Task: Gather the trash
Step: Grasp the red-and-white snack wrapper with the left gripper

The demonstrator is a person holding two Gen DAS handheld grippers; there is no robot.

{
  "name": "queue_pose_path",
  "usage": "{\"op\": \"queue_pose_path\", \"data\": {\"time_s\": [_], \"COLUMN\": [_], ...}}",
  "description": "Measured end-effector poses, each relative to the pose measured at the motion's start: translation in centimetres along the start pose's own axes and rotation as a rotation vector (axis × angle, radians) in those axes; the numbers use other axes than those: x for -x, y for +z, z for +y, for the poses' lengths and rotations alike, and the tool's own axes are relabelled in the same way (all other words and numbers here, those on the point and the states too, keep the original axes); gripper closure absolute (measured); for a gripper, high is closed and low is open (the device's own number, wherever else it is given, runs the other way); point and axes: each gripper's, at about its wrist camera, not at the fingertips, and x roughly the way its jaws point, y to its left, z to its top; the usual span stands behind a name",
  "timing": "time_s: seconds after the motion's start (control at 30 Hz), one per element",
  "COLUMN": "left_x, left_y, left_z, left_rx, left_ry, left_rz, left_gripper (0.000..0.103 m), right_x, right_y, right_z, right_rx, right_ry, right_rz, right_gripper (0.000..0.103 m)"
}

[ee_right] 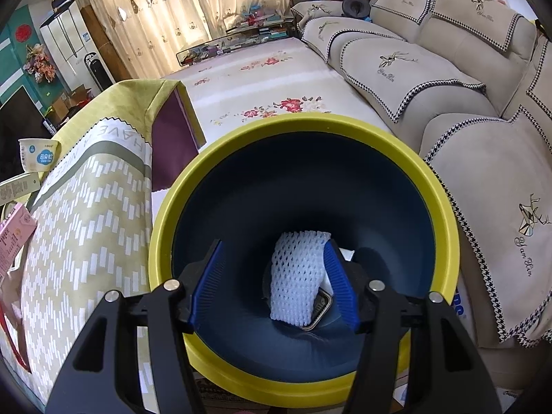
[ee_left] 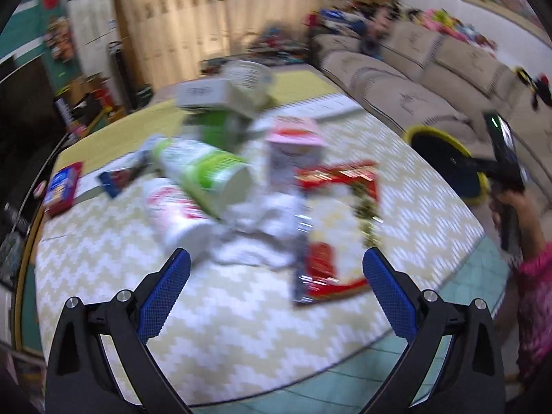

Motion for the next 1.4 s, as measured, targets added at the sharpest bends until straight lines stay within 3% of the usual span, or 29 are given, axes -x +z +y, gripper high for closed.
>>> {"op": "queue_pose_path", "data": {"time_s": [0.1, 0.2, 0.33, 0.5, 0.63, 0.77, 0.83, 0.9, 0.97, 1.07, 1.1, 1.13, 1.17, 1.2, 1.4], "left_x": [-1.6, -2.8, -3.4, -3.6, -2.9, -2.2, -2.2, -2.2, -1.9, -1.5, -1.6, -1.8, -1.9, -1.8, -1.9], "left_y": [-0.1, 0.0, 0.2, 0.4, 0.1, -0.4, -0.6, -0.7, -0.7, -0.7, -0.6, -0.6, -0.6, -0.6, -0.2], "left_z": [-1.4, -2.0, -2.7, -3.0, -3.1, -3.5, -3.5, -3.3, -3.3, -3.4, -3.3, -3.2, -3.1, -3.1, -4.4], "left_rx": [-0.017, -0.004, -0.011, -0.009, -0.015, -0.047, -0.048, -0.035, -0.032, -0.046, -0.040, -0.031, -0.019, -0.007, 0.007], "left_ry": [-0.003, -0.059, -0.072, -0.069, -0.062, -0.041, -0.047, -0.076, -0.098, -0.088, -0.091, -0.089, -0.089, -0.104, -0.128], "left_rz": [0.037, 0.074, 0.074, 0.080, 0.079, 0.061, 0.066, 0.069, 0.062, 0.060, 0.079, 0.100, 0.112, 0.097, 0.101], "left_gripper": [0.005, 0.005, 0.007, 0.035, 0.047, 0.067, 0.079, 0.098, 0.102, 0.101, 0.088, 0.070, 0.024, 0.013, 0.013], "right_x": [0.1, 0.1, -0.2, -0.5, -0.6, -0.5, -0.5, -0.5, -0.5, -0.6, -0.6, -0.7, -0.7, -0.8, -0.9], "right_y": [-0.1, -0.3, -0.4, -0.6, -0.6, -0.7, -0.8, -0.8, -0.9, -0.9, -1.0, -1.0, -1.0, -1.1, -1.3], "right_z": [0.1, -0.1, -0.5, -0.8, -0.9, -1.0, -1.1, -1.1, -1.3, -1.6, -1.6, -1.6, -1.7, -1.7, -1.8], "right_rx": [0.003, 0.004, -0.004, -0.013, -0.015, -0.017, -0.019, -0.021, -0.023, -0.028, -0.029, -0.030, -0.032, -0.033, -0.034], "right_ry": [0.007, 0.007, 0.006, 0.009, 0.010, 0.015, 0.017, 0.019, 0.020, 0.019, 0.019, 0.019, 0.020, 0.021, 0.024], "right_rz": [-0.001, 0.002, 0.007, 0.012, 0.012, 0.008, 0.007, 0.006, 0.007, 0.012, 0.013, 0.013, 0.016, 0.016, 0.021], "right_gripper": [0.046, 0.045, 0.044, 0.044, 0.044, 0.044, 0.044, 0.044, 0.044, 0.044, 0.044, 0.044, 0.044, 0.044, 0.044]}}
